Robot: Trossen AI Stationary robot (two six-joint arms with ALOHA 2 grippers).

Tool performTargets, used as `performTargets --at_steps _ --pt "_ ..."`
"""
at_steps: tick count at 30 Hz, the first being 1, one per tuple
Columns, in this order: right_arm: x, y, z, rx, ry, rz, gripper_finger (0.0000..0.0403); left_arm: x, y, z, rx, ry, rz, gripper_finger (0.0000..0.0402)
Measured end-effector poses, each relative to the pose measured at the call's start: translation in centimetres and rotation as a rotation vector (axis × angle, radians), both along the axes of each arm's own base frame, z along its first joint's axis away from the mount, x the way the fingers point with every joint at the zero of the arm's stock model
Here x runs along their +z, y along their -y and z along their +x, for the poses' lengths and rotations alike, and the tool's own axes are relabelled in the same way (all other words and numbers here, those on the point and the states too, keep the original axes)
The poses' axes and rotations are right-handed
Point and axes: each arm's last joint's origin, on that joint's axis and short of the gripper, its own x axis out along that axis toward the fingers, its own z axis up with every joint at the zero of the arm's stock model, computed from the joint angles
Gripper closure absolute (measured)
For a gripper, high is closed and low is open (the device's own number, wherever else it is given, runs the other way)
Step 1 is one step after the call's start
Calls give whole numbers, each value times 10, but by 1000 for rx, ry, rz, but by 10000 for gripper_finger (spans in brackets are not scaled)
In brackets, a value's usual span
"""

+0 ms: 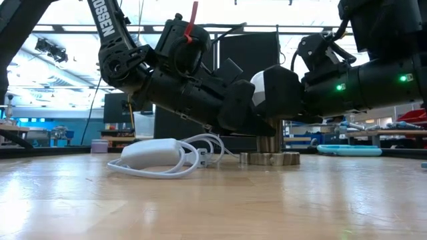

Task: Screw lightbulb
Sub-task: Remove the lightbulb from the desk lamp

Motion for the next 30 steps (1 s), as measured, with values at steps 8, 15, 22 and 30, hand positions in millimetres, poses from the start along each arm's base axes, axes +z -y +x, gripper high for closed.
performTargets --at_steps 8,15,22,30 --pt "-4 3 -8 56 -16 4 237 0 0 0 -24 -2 -9 231" --pt "-6 20 -30 266 -4 7 239 0 1 0 -78 -7 9 231" --pt "-9 46 -39 488 -35 -11 240 -1 0 0 -110 -12 7 231" --pt "-8 69 -44 714 -77 -19 237 -1 1 -1 -117 -16 9 231"
